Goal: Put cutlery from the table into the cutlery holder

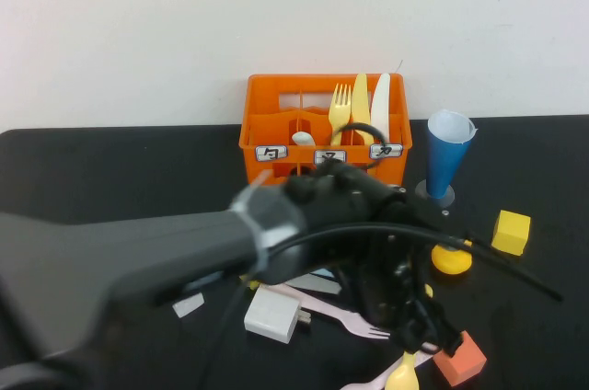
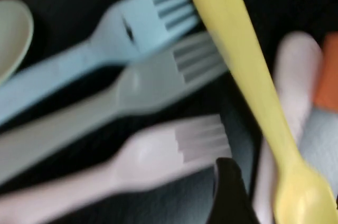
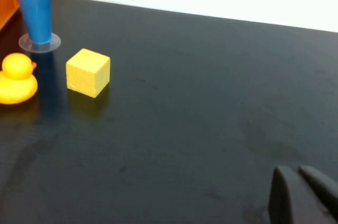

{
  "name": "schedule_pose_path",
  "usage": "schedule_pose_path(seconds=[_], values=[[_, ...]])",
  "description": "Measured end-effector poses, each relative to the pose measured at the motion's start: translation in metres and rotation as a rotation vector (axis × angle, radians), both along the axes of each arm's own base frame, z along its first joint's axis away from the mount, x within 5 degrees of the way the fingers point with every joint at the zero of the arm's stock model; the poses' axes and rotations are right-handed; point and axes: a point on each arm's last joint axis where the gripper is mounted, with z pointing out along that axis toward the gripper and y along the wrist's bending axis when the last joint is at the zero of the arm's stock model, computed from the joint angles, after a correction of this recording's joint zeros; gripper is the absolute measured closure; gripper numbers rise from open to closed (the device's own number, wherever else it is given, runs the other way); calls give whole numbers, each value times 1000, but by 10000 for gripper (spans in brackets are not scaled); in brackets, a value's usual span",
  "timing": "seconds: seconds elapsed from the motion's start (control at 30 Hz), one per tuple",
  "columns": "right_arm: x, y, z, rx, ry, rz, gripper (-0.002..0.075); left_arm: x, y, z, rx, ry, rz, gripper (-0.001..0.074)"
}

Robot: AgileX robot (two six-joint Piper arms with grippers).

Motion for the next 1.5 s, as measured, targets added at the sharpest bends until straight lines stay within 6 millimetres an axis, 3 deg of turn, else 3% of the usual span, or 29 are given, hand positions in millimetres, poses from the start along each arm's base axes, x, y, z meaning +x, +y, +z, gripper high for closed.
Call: schedule_pose_path(seconds=[0.23,0.43,0.77,0.93,1.07,1.33,1.5], values=[[0,0,0,0,0,0,729,22,-26,-26,-1,14,46,377],[0,0,0,0,0,0,729,32,-34,-39,38,13,55,380],[0,0,0,0,0,0,729,34,-38,-44,53,38,73,391],[0,0,0,0,0,0,729,33,-36,-44,69,55,74,470],[0,0,0,0,0,0,729,33,-36,-44,76,59,69,587],[0,0,0,0,0,0,729,32,-36,-44,81,53,37,591],[0,0,0,0,0,0,729,32,-36,-31,86,-22,0,591]])
